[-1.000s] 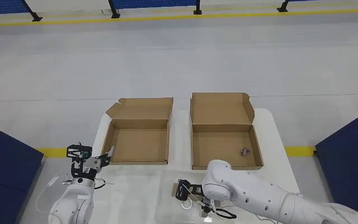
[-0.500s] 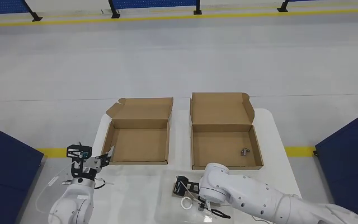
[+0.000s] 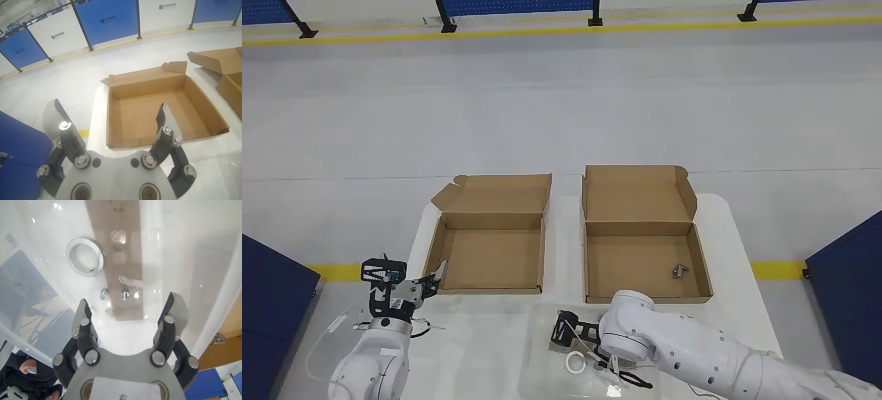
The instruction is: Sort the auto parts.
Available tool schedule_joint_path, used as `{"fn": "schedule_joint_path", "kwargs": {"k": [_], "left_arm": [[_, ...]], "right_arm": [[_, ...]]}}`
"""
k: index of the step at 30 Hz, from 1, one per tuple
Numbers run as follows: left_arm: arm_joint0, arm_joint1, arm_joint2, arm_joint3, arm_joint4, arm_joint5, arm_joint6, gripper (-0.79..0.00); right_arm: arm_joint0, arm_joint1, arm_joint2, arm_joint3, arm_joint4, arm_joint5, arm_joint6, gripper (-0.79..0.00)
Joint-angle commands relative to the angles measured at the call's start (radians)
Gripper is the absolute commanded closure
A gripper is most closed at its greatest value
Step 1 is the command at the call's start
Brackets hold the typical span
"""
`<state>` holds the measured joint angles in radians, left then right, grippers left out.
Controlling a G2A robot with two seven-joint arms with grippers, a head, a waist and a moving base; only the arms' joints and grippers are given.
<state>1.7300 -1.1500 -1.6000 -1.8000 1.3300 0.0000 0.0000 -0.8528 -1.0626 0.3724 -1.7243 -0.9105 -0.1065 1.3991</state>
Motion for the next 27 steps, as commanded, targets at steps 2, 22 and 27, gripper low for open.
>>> {"fn": "schedule_joint_path", "kwargs": {"k": [2,22,27], "left_arm": [[0.000,0.000,0.000,0.000,0.000,0.000,0.000,-0.785],[0.000,0.000,0.000,0.000,0.000,0.000,0.000,-0.785],[0.000,0.000,0.000,0.000,0.000,0.000,0.000,-0.785]], "right_arm": [[-0.009,0.003,0.013,-0.007,-0.007,0.002,0.006,-0.385],[-0.045,-0.008,0.045,0.013,-0.017,-0.033,0.031,-0.252],[-0.049,-0.015,0.046,0.018,-0.023,-0.038,0.039,-0.234]]}}
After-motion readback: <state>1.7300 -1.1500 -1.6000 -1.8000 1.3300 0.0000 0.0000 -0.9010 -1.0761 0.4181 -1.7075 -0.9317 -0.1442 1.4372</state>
